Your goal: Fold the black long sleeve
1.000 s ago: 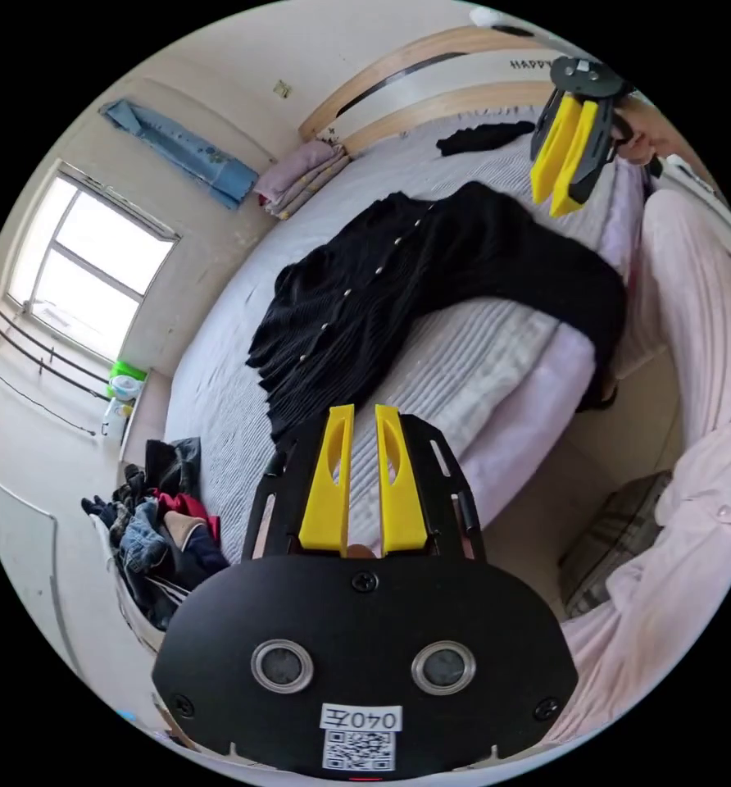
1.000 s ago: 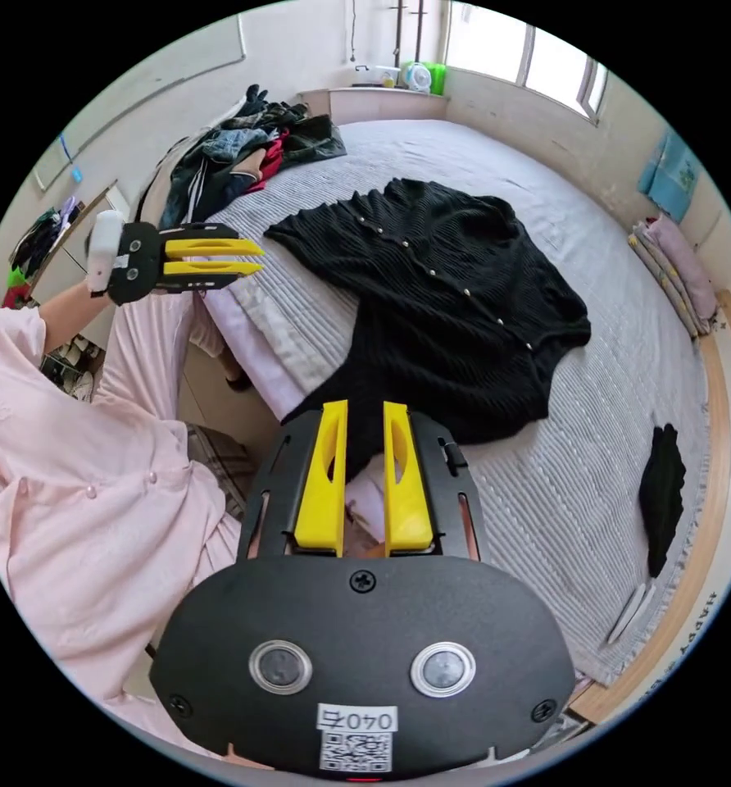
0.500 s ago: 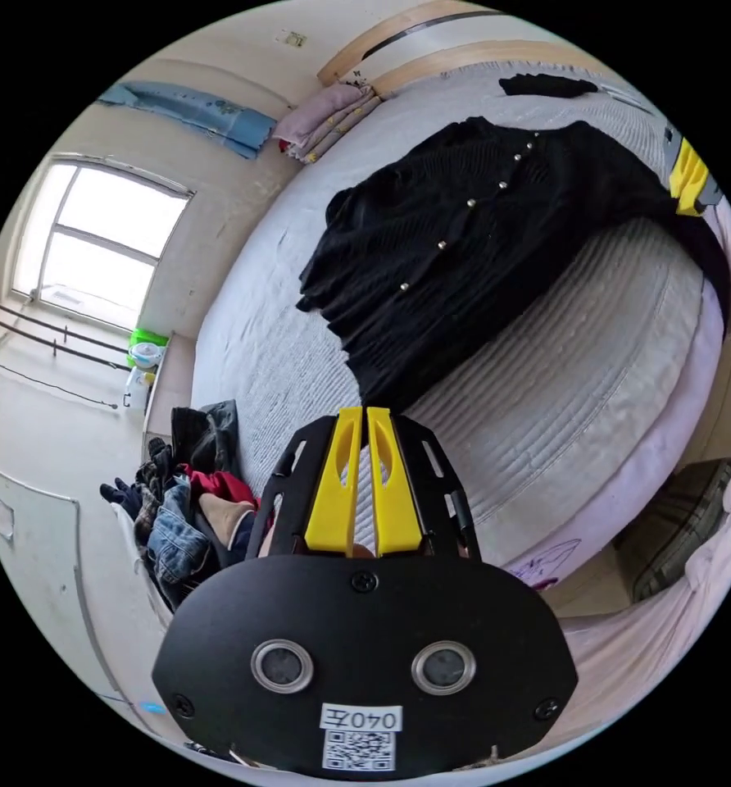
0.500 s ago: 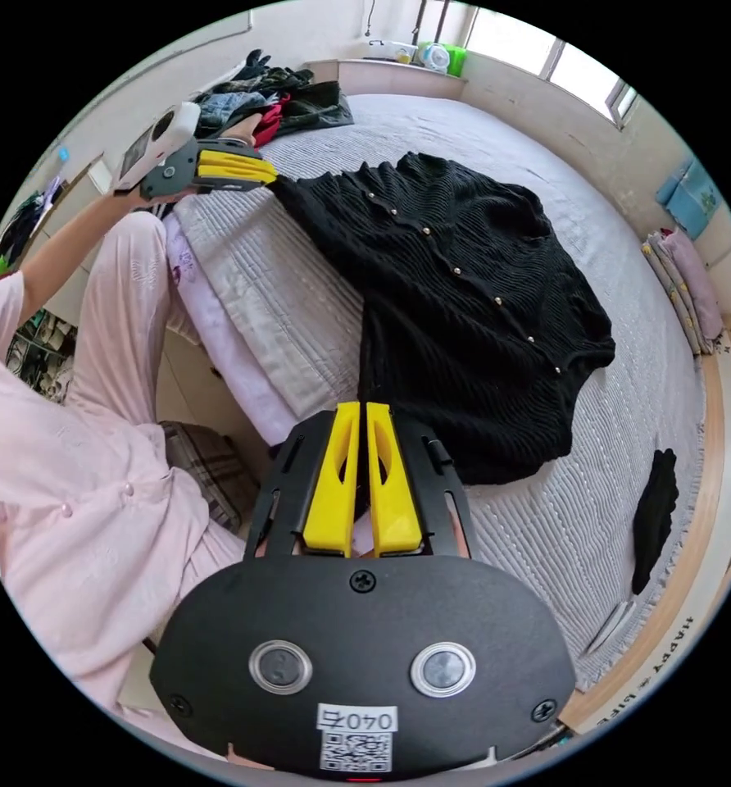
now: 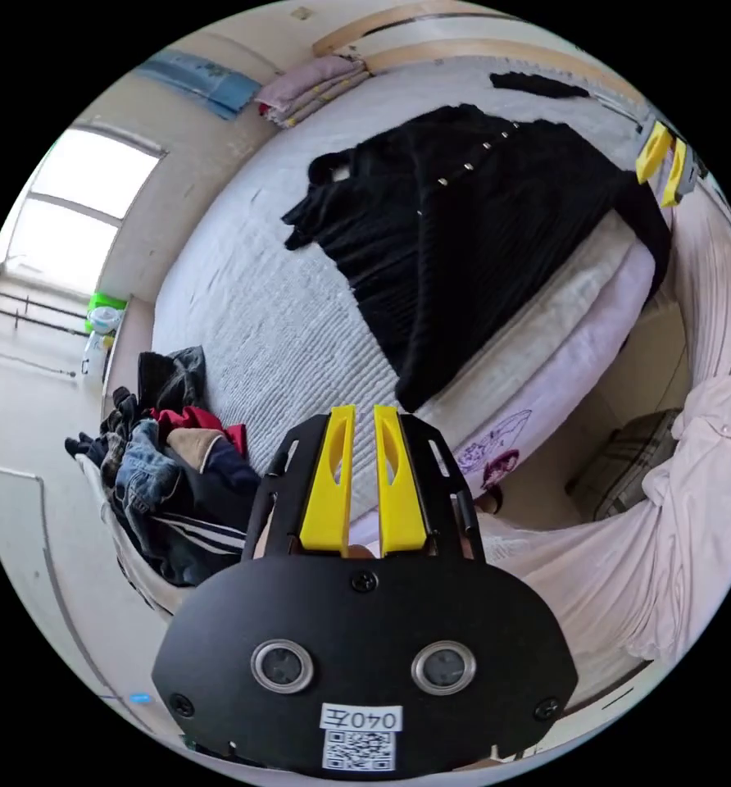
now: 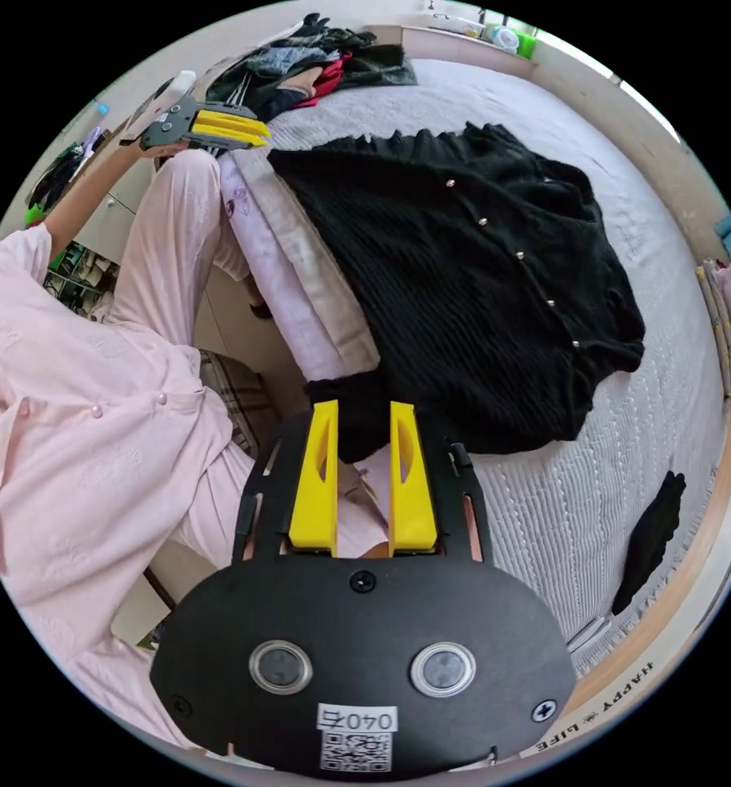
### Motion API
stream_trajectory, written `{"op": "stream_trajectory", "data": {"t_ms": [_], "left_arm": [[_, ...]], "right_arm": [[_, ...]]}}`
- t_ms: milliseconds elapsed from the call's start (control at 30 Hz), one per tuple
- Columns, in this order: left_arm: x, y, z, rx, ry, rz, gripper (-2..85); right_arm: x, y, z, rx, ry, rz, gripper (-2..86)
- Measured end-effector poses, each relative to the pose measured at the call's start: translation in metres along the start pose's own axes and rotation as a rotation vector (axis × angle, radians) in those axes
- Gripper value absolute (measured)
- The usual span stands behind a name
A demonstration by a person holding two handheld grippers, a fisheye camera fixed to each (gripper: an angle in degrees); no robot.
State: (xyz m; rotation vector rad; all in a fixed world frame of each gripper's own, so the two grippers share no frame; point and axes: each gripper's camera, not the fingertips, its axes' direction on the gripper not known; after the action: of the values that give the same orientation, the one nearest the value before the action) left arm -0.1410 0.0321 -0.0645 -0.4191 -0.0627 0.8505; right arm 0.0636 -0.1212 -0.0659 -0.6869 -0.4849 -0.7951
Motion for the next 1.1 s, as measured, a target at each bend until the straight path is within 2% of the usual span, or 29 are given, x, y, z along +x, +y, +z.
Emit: {"op": "stream_trajectory", "data": {"t_ms": [133, 233, 367, 500, 633, 667, 733, 800, 833, 933, 967, 1100], "left_arm": [[-0.041, -0.056, -0.001, 0.125, -0.089, -0.009, -0.3], [-0.050, -0.124, 0.025, 0.191, -0.094, 0.044, 1.0], [-0.058, -0.212, 0.078, 0.210, -0.012, 0.086, 1.6], [-0.046, -0.251, 0.118, 0.192, 0.032, 0.159, 0.6], [-0.026, -0.255, 0.144, 0.195, -0.065, 0.250, -1.1], [-0.024, -0.252, 0.146, 0.210, -0.091, 0.280, -1.2], [-0.026, -0.245, 0.144, 0.239, -0.114, 0.314, -1.3], [-0.035, -0.243, 0.145, 0.254, -0.113, 0.316, -1.3], [-0.044, -0.244, 0.146, 0.258, -0.099, 0.306, -1.3], [-0.066, -0.252, 0.151, 0.272, -0.097, 0.266, -1.3], [-0.076, -0.257, 0.152, 0.279, -0.113, 0.243, -1.3], [-0.106, -0.278, 0.163, 0.284, -0.146, 0.163, -1.0]], "right_arm": [[0.074, -0.018, -0.034, 0.129, 0.173, 0.159, 9.1], [0.134, -0.052, -0.038, 0.200, 0.184, 0.226, 9.1], [0.200, -0.120, -0.032, 0.250, 0.176, 0.260, 8.9], [0.239, -0.240, -0.012, 0.244, 0.165, 0.149, 9.1], [0.258, -0.352, 0.031, 0.150, 0.034, 0.073, 11.4], [0.257, -0.363, 0.037, 0.124, 0.065, 0.043, 11.8], [0.249, -0.392, 0.060, 0.007, 0.291, -0.087, 12.9], [0.252, -0.405, 0.077, -0.079, 0.327, -0.143, 11.2], [0.254, -0.410, 0.082, -0.098, 0.298, -0.182, 6.0], [0.268, -0.419, 0.065, -0.033, 0.302, -0.217, 0.4], [0.276, -0.421, 0.058, -0.001, 0.304, -0.190, 0.2], [0.372, -0.417, 0.001, 0.277, 0.344, 0.315, 1.5]]}}
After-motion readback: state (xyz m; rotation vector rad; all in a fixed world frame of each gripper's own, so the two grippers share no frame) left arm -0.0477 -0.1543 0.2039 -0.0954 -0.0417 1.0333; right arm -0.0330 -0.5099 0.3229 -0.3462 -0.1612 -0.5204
